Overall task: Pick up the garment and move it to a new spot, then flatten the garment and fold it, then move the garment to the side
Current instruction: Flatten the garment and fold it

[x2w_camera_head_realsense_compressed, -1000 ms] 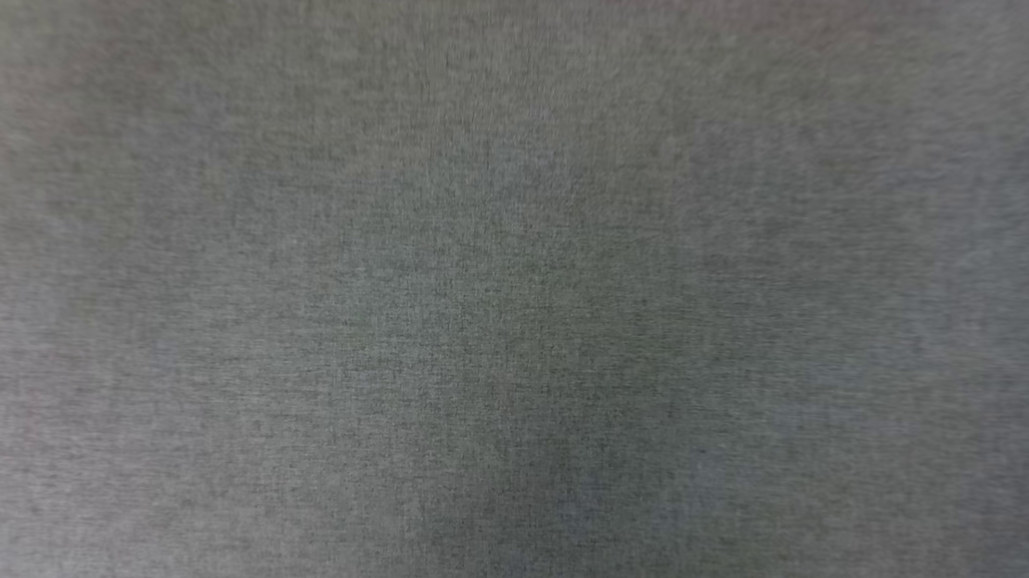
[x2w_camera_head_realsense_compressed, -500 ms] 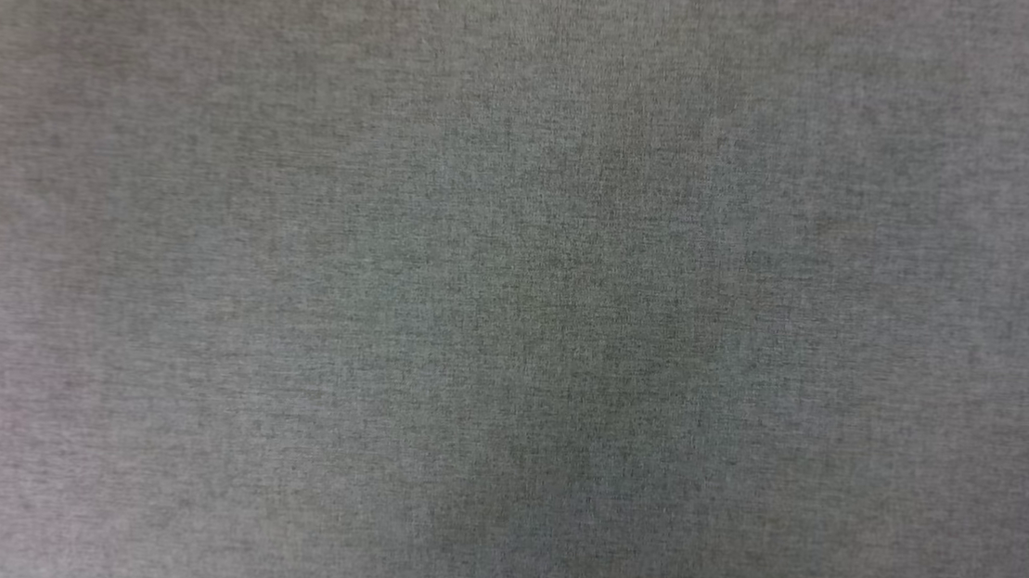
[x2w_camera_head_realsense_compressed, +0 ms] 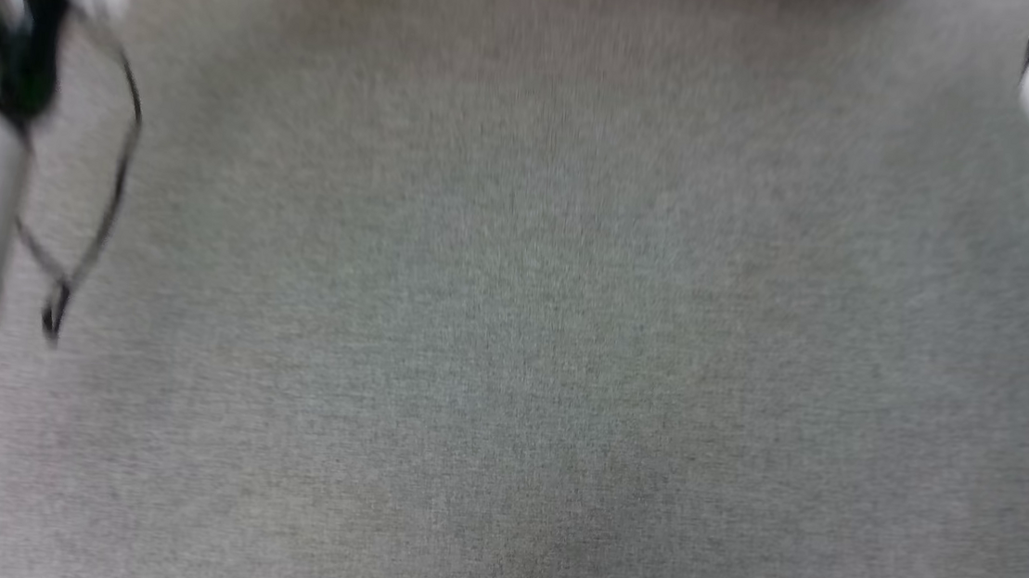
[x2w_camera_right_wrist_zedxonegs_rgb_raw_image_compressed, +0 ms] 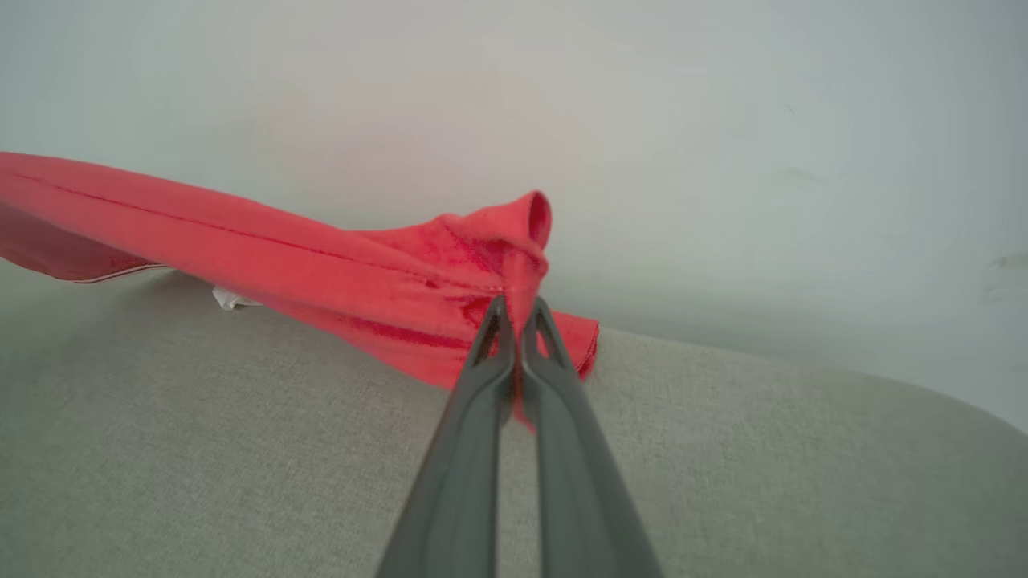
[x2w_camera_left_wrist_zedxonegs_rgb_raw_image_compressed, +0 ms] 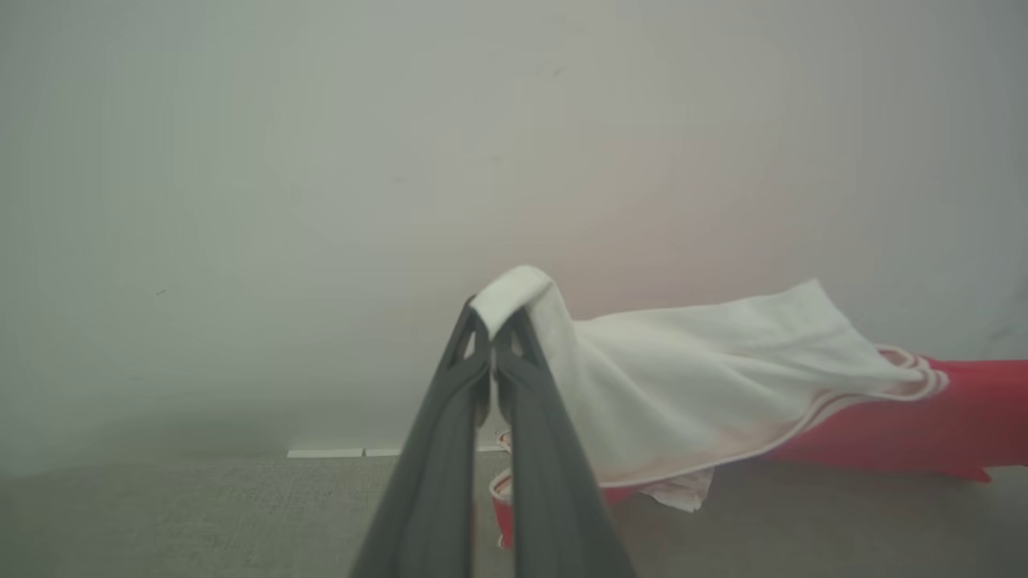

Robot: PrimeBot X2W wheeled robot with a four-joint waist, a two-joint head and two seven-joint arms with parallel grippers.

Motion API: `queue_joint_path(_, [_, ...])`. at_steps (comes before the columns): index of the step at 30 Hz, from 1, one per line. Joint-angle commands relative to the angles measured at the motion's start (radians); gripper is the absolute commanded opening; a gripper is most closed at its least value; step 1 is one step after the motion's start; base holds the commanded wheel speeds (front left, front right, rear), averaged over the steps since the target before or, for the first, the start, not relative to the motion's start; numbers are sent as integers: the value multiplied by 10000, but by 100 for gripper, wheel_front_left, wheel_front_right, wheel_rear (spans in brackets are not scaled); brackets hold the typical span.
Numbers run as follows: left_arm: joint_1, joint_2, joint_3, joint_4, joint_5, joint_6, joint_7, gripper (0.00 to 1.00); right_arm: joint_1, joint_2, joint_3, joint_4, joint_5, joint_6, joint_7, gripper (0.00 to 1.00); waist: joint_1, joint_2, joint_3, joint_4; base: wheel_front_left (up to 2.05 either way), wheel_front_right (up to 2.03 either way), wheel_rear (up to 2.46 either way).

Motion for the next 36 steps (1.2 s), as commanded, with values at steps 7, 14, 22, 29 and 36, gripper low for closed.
queue_joint_path(7, [4409, 663, 159, -1218, -779, 446, -23, 0, 3292, -633, 284, -747, 844, -20, -178, 0, 0, 0, -2434, 45, 0, 0, 0])
queue_joint_path(14, [8762, 1263, 722, -3689, -1773, 1908, 47, 0, 6217, -996, -189, -1584, 1134, -34, -298, 0, 0, 0, -3452, 86, 0, 0, 0])
queue_joint_path(22, [12622, 1794, 1142, -6981, -2754, 3789, 632, 0, 9322, -702, -1140, -2705, 992, -45, -94, 0, 0, 0, -4029, 239, 0, 0, 0])
queue_joint_path(29, [14382, 2296, 1327, -9246, -3222, 4809, 1208, 0, 11205, -201, -2275, -3685, 553, -41, 640, 0, 0, 0, -4321, 329, 0, 0, 0])
queue_joint_path(36, [13498, 2399, 1124, -10069, -2925, 4816, 1580, 0, 11202, 482, -2899, -4437, 54, -19, 1591, 0, 0, 0, -4216, 289, 0, 0, 0])
